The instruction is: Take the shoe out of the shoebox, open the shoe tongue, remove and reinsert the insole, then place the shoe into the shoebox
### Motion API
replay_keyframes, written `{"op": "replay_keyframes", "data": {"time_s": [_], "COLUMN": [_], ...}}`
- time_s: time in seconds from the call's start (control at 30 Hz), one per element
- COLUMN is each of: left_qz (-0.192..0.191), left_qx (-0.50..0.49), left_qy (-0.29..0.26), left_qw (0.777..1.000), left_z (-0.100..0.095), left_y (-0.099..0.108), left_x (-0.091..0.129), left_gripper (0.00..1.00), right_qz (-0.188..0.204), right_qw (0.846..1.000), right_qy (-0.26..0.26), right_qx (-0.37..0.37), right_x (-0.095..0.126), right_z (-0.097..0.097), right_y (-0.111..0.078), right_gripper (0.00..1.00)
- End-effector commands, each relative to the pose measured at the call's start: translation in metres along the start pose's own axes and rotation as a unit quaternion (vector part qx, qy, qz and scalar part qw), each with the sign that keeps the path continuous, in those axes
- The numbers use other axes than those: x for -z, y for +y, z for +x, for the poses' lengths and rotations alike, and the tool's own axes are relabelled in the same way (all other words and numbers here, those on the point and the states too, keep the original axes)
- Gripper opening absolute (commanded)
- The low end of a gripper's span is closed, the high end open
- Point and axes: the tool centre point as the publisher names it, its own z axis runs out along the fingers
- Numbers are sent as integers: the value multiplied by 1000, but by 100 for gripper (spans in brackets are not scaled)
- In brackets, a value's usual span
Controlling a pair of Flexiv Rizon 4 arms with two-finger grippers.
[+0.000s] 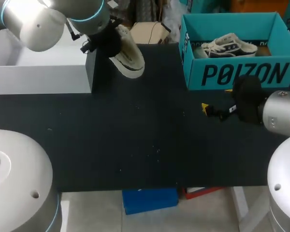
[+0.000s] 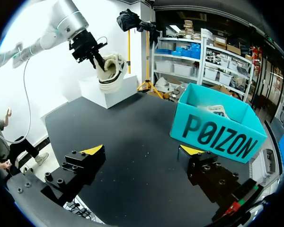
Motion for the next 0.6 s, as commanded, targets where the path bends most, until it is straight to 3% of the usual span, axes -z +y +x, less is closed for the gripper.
{"op": "replay_keyframes", "data": {"time_s": [0.03,0.43,0.6], "left_qz": [-13,-33,-41], "left_qx": [34,154,193], "left_qy": [-36,-21,-14], "left_qw": [999,987,980], "left_z": [44,124,149], "left_y": [20,110,149], "left_x": [28,22,13], "left_gripper": [0,0,0], "right_qz": [1,1,1], "right_qw": [1000,1000,1000], "right_qy": [0,0,0], "right_qx": [0,0,0], "right_x": [0,0,0], "right_z": [0,0,0], "right_y": [0,0,0], "right_gripper": [100,100,100]}}
